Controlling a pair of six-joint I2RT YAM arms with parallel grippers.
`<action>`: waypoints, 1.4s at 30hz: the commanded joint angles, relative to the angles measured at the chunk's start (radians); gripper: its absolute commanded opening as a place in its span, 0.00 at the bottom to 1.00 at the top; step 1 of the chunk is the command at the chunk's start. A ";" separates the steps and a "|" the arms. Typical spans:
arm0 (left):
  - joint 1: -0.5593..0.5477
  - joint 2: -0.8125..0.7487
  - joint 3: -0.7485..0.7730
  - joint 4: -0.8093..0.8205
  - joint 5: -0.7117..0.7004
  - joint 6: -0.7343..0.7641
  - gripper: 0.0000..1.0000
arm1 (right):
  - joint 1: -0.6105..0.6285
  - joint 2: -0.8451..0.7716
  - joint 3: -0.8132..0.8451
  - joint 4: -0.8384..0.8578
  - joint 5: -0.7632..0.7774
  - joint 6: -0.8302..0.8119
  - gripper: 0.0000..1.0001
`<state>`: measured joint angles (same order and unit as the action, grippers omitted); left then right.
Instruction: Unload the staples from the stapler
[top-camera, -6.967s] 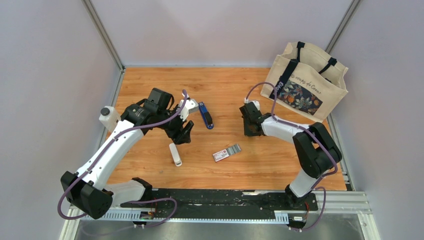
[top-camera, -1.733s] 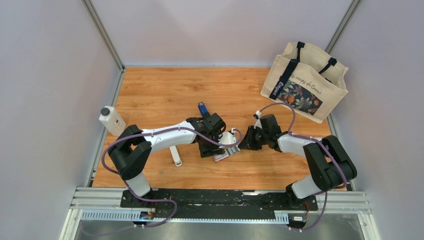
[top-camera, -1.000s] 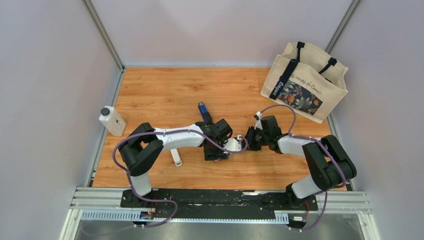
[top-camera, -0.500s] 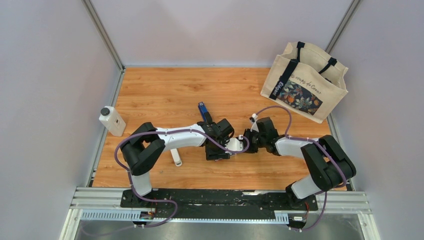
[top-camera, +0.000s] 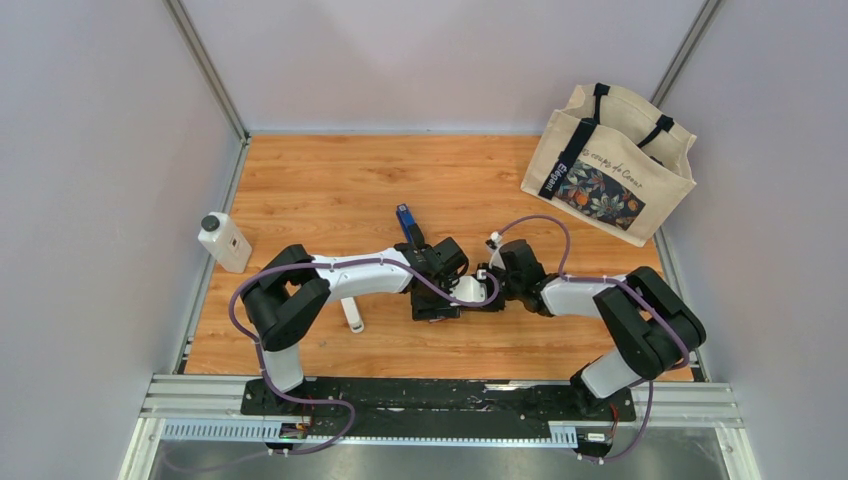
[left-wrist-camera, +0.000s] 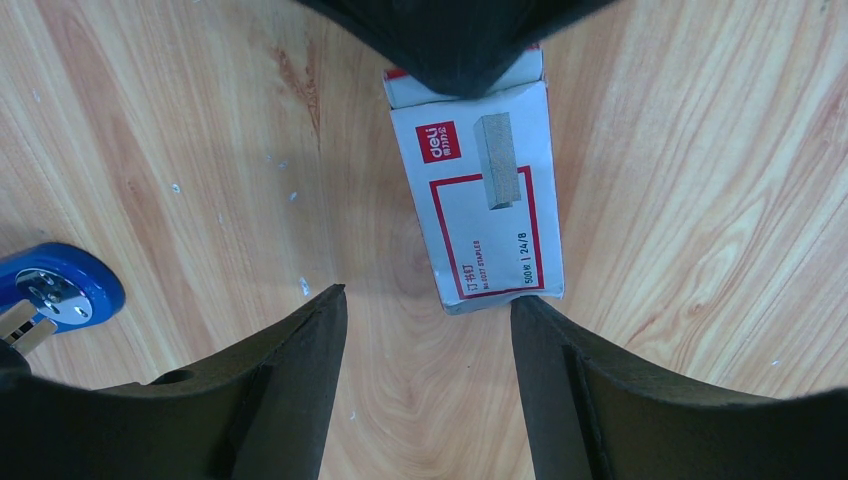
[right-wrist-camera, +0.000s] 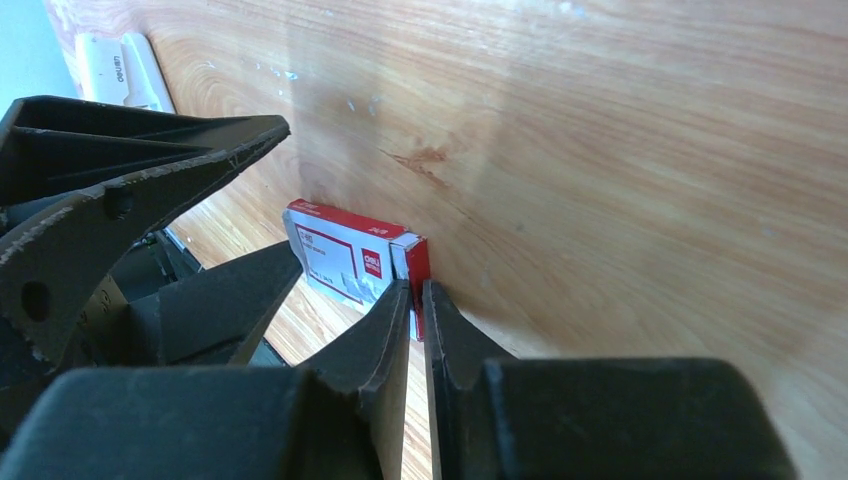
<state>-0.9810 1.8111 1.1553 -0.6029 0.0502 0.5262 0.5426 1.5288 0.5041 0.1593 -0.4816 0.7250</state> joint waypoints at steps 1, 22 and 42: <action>-0.005 0.024 0.029 0.009 -0.012 0.014 0.69 | 0.042 0.037 0.005 0.034 0.015 0.030 0.15; -0.005 -0.015 -0.034 0.018 -0.046 0.040 0.68 | 0.004 -0.055 -0.004 -0.026 -0.011 0.001 0.27; 0.019 -0.108 0.056 -0.096 0.065 -0.015 0.74 | -0.070 -0.118 -0.061 -0.122 -0.009 -0.041 0.35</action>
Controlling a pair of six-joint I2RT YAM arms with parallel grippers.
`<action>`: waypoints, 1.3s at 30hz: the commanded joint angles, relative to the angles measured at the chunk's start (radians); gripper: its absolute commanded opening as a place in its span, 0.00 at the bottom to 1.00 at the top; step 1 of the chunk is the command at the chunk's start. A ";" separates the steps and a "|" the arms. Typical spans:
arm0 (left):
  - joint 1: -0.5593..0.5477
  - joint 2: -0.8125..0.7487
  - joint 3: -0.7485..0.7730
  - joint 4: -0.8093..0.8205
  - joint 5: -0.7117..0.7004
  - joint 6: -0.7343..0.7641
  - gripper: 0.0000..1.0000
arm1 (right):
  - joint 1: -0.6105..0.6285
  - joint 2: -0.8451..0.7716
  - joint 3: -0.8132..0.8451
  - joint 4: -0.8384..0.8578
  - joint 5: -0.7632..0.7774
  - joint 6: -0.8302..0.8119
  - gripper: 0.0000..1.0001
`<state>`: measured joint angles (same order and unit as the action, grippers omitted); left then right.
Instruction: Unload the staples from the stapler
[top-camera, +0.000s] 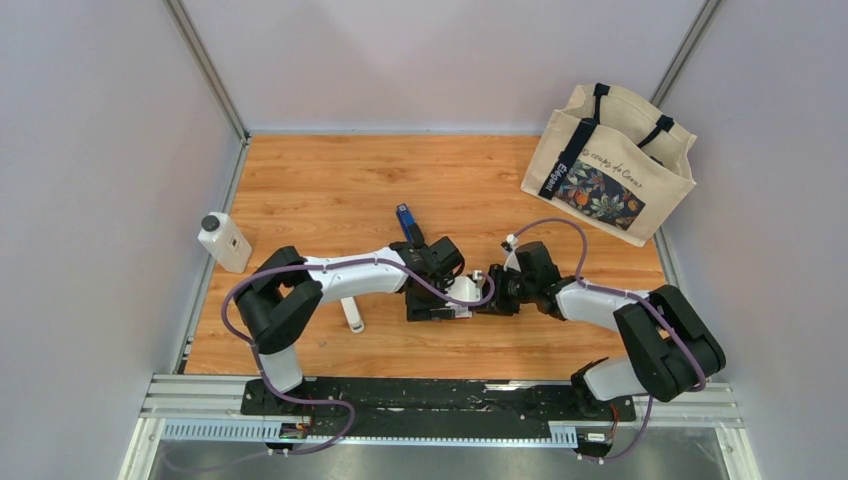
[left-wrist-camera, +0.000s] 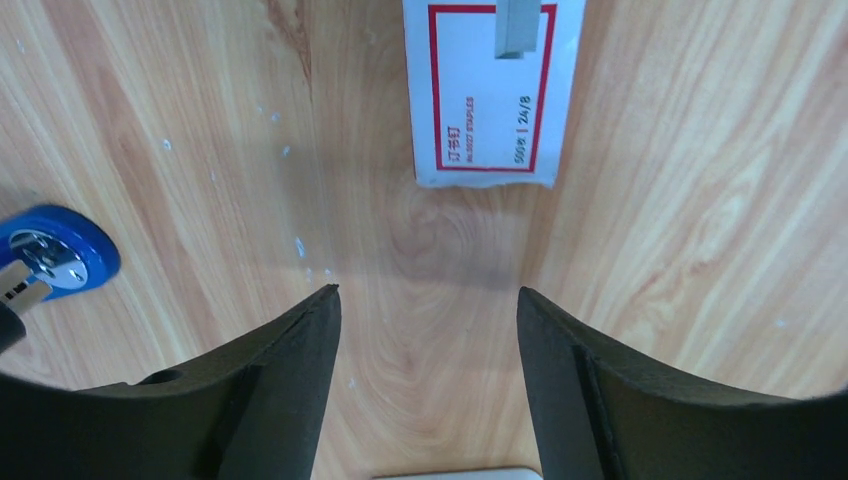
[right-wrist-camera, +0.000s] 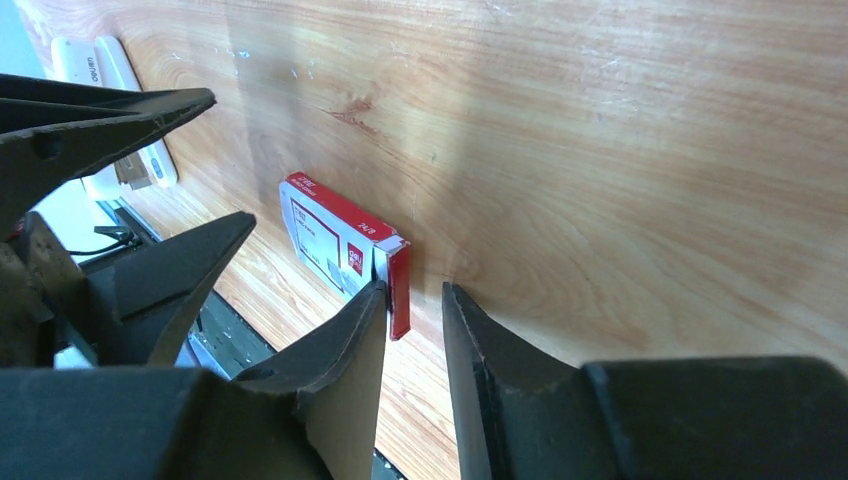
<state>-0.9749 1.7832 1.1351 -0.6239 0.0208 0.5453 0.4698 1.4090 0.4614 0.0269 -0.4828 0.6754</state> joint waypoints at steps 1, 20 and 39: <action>0.013 -0.084 0.090 -0.097 0.119 -0.045 0.74 | 0.006 0.004 -0.021 0.011 -0.010 0.024 0.35; 0.007 -0.013 0.166 -0.100 0.243 -0.067 0.79 | 0.026 -0.163 0.019 -0.212 0.015 0.016 0.42; 0.453 -0.640 0.060 -0.319 0.234 -0.202 0.80 | 0.016 -0.268 0.384 -0.509 0.153 -0.166 1.00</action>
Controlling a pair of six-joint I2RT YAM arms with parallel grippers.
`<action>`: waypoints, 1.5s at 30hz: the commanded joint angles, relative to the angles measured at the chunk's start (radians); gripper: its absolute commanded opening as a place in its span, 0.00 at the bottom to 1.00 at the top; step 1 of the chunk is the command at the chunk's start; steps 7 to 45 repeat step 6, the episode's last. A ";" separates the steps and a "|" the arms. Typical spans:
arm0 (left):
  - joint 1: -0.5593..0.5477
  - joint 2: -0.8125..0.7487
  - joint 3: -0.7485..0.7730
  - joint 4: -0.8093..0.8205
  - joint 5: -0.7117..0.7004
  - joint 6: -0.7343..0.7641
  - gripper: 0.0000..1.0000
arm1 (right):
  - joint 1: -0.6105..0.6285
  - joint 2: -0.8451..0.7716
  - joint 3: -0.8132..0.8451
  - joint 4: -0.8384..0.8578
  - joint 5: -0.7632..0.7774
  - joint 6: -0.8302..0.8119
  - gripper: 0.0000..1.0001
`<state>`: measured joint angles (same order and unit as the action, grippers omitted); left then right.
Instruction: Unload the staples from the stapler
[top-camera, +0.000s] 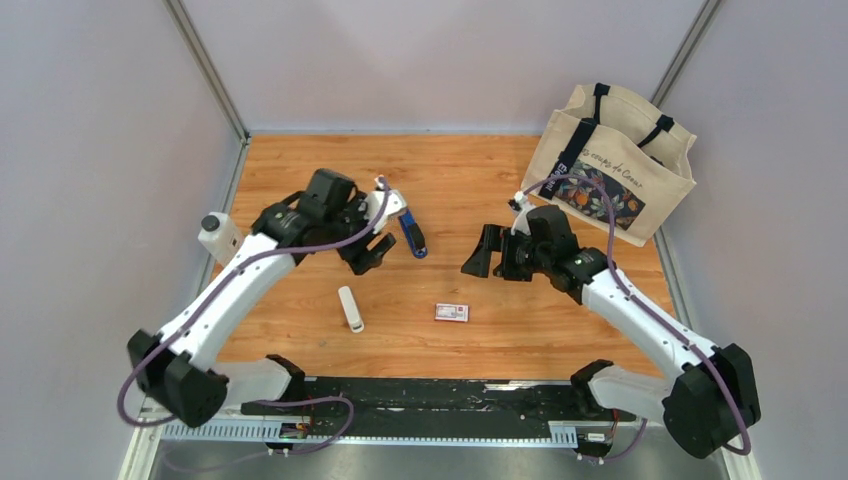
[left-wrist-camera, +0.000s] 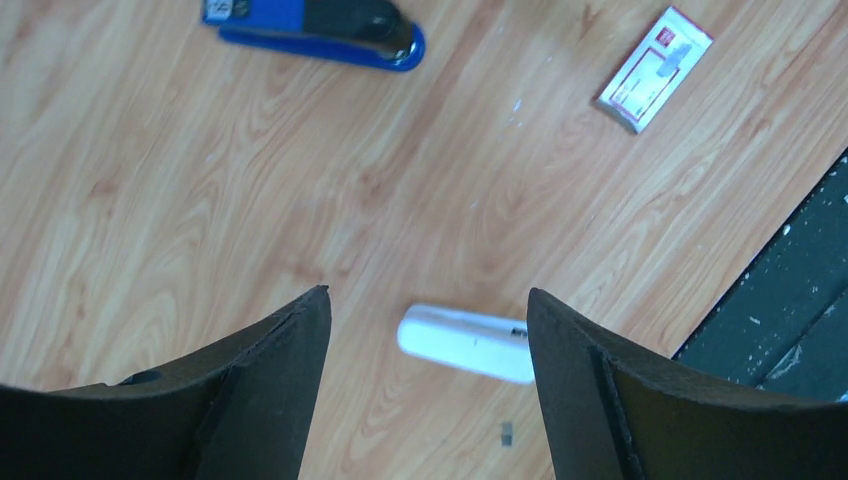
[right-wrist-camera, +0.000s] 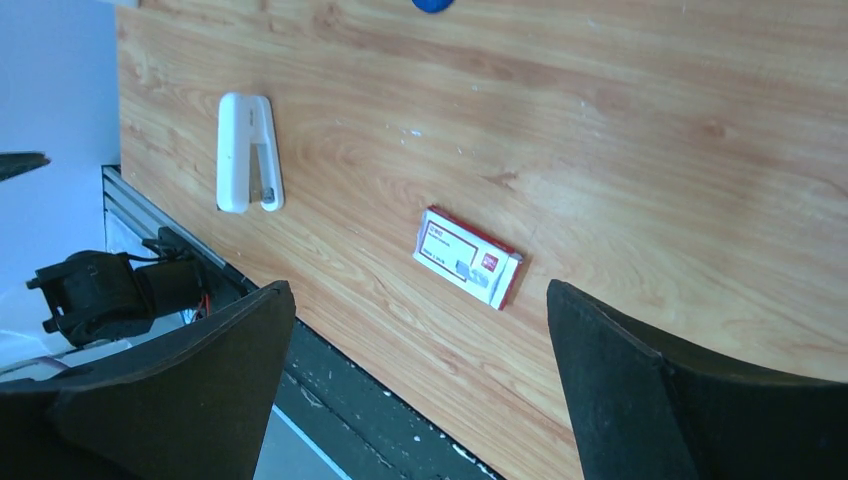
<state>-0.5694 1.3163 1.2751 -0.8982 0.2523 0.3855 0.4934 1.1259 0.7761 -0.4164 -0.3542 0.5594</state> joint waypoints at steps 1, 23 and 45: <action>0.072 -0.205 -0.100 -0.047 -0.004 -0.045 0.81 | -0.006 0.028 0.087 -0.067 0.021 -0.049 1.00; 0.146 -0.380 -0.238 -0.042 -0.088 -0.071 0.85 | -0.004 0.029 0.150 -0.090 0.040 -0.052 1.00; 0.146 -0.380 -0.238 -0.042 -0.088 -0.071 0.85 | -0.004 0.029 0.150 -0.090 0.040 -0.052 1.00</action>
